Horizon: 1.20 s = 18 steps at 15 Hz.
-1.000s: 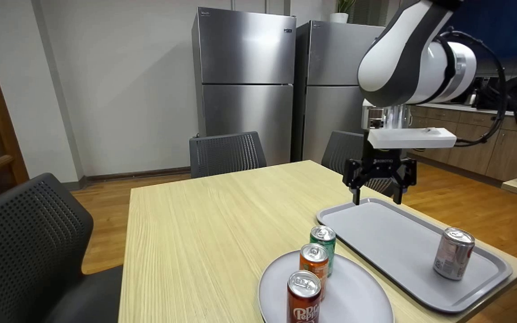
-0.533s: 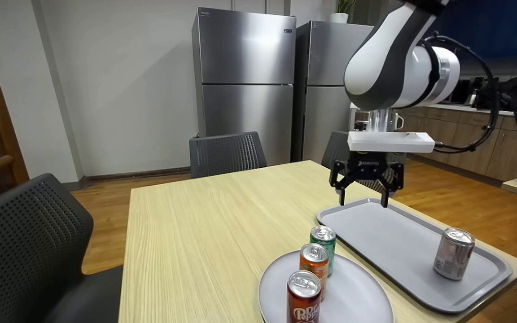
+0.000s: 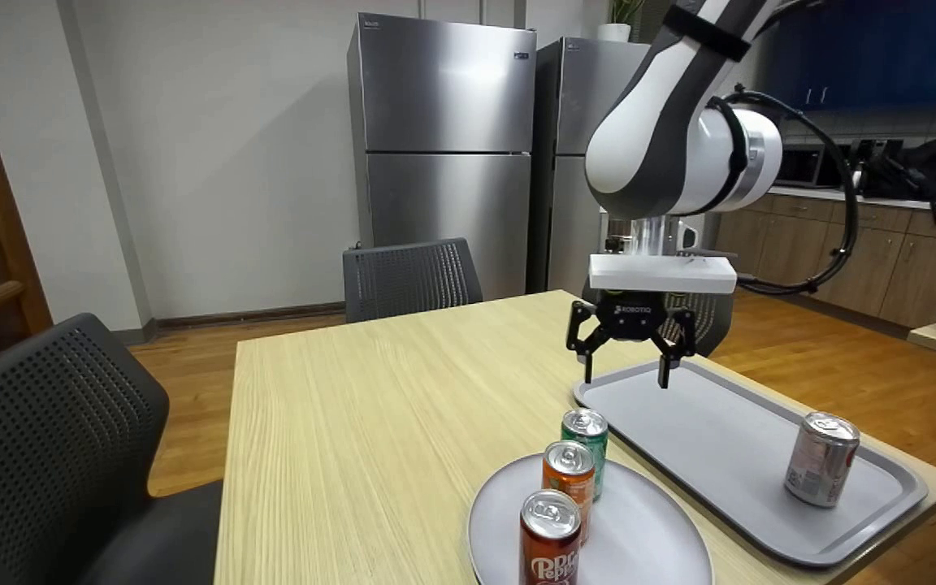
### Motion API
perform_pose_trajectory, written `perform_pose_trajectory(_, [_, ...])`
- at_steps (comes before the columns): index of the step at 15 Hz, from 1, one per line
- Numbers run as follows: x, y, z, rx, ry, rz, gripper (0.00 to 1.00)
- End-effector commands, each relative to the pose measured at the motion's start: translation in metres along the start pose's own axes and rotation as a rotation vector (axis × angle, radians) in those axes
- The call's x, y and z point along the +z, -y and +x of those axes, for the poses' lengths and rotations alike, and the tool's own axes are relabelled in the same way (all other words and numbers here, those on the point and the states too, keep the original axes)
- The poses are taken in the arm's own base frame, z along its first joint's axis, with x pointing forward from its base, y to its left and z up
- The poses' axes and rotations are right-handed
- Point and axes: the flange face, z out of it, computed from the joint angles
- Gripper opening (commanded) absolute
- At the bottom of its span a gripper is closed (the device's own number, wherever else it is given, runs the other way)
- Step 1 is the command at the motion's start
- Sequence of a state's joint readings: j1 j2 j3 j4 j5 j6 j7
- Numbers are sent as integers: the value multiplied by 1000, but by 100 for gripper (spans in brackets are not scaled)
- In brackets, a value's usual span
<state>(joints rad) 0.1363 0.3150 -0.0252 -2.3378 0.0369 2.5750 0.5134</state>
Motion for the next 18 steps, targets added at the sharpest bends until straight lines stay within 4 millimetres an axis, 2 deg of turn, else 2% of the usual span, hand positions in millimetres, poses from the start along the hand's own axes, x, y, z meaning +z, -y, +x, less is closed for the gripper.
perform_pose_trajectory(1, [5, 24, 5, 26, 10, 15, 100])
perform_pose_trajectory(10, [25, 55, -6, 11, 28, -5, 100])
perform_pose_trajectory(18, [45, 66, -19, -1, 53, -40, 100])
